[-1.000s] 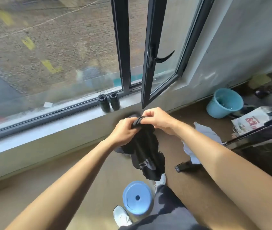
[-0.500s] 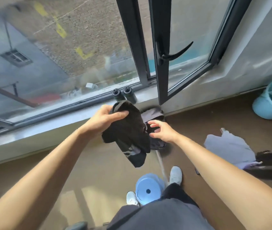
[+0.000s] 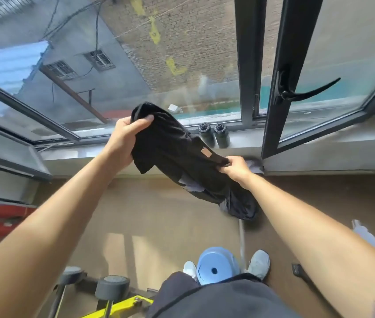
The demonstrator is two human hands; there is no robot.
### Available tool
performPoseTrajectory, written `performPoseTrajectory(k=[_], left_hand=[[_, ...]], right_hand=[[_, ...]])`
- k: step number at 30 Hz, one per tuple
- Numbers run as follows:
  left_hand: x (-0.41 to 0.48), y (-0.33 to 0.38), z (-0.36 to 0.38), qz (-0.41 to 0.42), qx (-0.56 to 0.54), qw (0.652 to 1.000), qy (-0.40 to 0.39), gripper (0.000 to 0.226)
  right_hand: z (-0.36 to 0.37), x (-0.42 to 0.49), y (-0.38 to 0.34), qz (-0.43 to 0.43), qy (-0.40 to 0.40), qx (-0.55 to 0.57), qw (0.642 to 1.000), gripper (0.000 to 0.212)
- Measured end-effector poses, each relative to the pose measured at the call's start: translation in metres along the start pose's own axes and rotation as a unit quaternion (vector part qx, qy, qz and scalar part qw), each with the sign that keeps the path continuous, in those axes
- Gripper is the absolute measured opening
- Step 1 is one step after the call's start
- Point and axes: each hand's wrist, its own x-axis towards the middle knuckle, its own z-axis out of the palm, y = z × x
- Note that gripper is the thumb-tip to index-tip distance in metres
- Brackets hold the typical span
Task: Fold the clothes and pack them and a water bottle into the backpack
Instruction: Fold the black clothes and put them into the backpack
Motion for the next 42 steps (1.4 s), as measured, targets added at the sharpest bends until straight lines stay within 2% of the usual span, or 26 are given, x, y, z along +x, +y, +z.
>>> performPoseTrajectory(k=[4, 7, 10, 16, 19, 21, 23, 28, 31, 33, 37, 42], left_hand=[[0.019, -0.04, -0.023, -0.028, 0.019, 0.989, 0.141, 0.013], [0.038, -0.084, -0.04, -0.066, 0.074, 0.982, 0.163, 0.012], [0.064, -0.131, -0.049, -0.088, 0.145, 0.978, 0.124, 0.014], [0.12, -0.207, -0.061, -0.122, 0.19, 0.973, 0.053, 0.012], [0.143, -0.233, -0.068, -0.145, 0.226, 0.962, -0.051, 0.018], [0.154, -0.253, -0.08, -0.184, 0.254, 0.938, -0.148, 0.024], [0.167, -0.275, -0.094, -0.218, 0.254, 0.919, -0.206, 0.029], [0.191, -0.306, -0.102, -0.268, 0.242, 0.9, -0.242, 0.031], [0.202, -0.313, -0.091, -0.267, 0.28, 0.882, -0.269, 0.043], [0.212, -0.32, -0.081, -0.264, 0.277, 0.886, -0.26, 0.045], [0.238, -0.338, -0.044, -0.229, 0.271, 0.917, -0.182, 0.044], [0.28, -0.394, 0.009, -0.159, 0.252, 0.953, -0.051, 0.037]], right_hand=[[-0.029, -0.013, 0.029, 0.05, 0.041, 0.03, 0.997, 0.015], [-0.049, -0.024, 0.047, 0.059, 0.104, 0.011, 0.993, 0.019], [-0.059, -0.037, 0.058, 0.073, 0.124, -0.019, 0.989, 0.013], [-0.045, -0.059, 0.084, 0.155, 0.07, -0.105, 0.98, 0.019], [-0.031, -0.069, 0.093, 0.198, 0.079, -0.132, 0.968, 0.02], [-0.019, -0.078, 0.098, 0.232, 0.093, -0.145, 0.957, 0.017], [-0.004, -0.084, 0.103, 0.261, 0.096, -0.161, 0.947, 0.015], [0.014, -0.084, 0.107, 0.317, 0.088, -0.159, 0.931, 0.014], [0.002, -0.072, 0.106, 0.347, 0.063, -0.163, 0.921, 0.03], [-0.016, -0.053, 0.106, 0.361, 0.069, -0.167, 0.915, 0.034], [-0.056, 0.01, 0.111, 0.328, 0.094, -0.238, 0.91, 0.019], [-0.077, 0.09, 0.163, 0.271, 0.226, -0.225, 0.908, 0.02]])
